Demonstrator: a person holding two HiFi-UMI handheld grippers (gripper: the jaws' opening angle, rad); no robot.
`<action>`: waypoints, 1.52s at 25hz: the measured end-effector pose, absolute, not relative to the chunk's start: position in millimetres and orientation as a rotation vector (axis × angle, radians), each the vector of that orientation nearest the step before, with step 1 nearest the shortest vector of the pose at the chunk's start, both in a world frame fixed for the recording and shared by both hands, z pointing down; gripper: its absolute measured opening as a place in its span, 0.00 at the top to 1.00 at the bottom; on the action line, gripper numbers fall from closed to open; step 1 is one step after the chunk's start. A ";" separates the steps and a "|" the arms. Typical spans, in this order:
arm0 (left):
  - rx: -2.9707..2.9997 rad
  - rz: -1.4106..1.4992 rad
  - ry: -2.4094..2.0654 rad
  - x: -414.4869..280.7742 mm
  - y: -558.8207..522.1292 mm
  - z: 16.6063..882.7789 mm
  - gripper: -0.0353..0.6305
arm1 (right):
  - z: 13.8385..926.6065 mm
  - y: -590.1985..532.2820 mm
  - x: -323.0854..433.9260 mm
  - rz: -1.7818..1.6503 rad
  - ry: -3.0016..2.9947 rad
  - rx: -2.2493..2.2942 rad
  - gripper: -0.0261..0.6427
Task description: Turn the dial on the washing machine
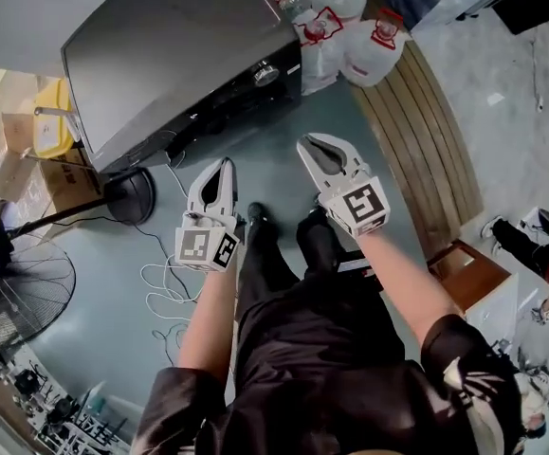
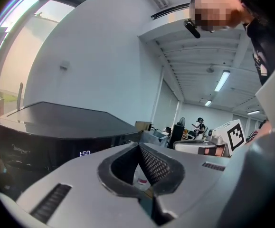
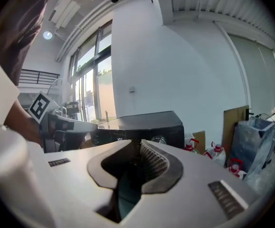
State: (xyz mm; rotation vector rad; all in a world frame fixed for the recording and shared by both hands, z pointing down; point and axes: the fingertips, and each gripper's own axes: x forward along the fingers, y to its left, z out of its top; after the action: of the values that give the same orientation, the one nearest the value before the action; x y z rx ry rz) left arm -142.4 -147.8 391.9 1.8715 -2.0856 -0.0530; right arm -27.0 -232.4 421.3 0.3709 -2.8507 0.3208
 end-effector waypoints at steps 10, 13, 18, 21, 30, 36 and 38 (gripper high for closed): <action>2.026 -0.025 -1.926 -151.6 -165.9 453.0 0.93 | 482.0 -286.6 -95.7 1.564 -2.786 0.429 0.60; 2.043 -0.042 -1.887 -156.4 -167.1 468.3 0.93 | 495.4 -309.1 -100.6 1.795 -2.750 0.453 0.57; 2.074 -0.082 -1.864 -161.6 -168.5 484.9 0.93 | 535.1 -325.8 -98.0 2.298 -2.484 0.604 0.54; 2.078 -0.107 -1.850 -164.6 -173.6 493.1 0.93 | 548.0 -329.9 -102.5 2.359 -2.436 0.631 0.52; 2.084 -0.129 -1.833 -171.4 -181.7 504.1 0.93 | 540.4 -344.6 -126.1 2.472 -2.394 0.613 0.48; 2.085 -0.130 -1.800 -165.0 -173.1 511.2 0.93 | 540.4 -347.7 -132.5 2.495 -2.370 0.622 0.48; 2.079 -0.141 -1.792 -163.7 -170.7 513.2 0.93 | 540.5 -350.1 -134.0 2.504 -2.362 0.637 0.48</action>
State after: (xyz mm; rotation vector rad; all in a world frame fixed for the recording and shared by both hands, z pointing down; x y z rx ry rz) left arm -163.7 -170.7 513.2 2.0792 -1.7922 -0.1408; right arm -134.0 -350.1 540.5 0.6371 -2.3617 2.5038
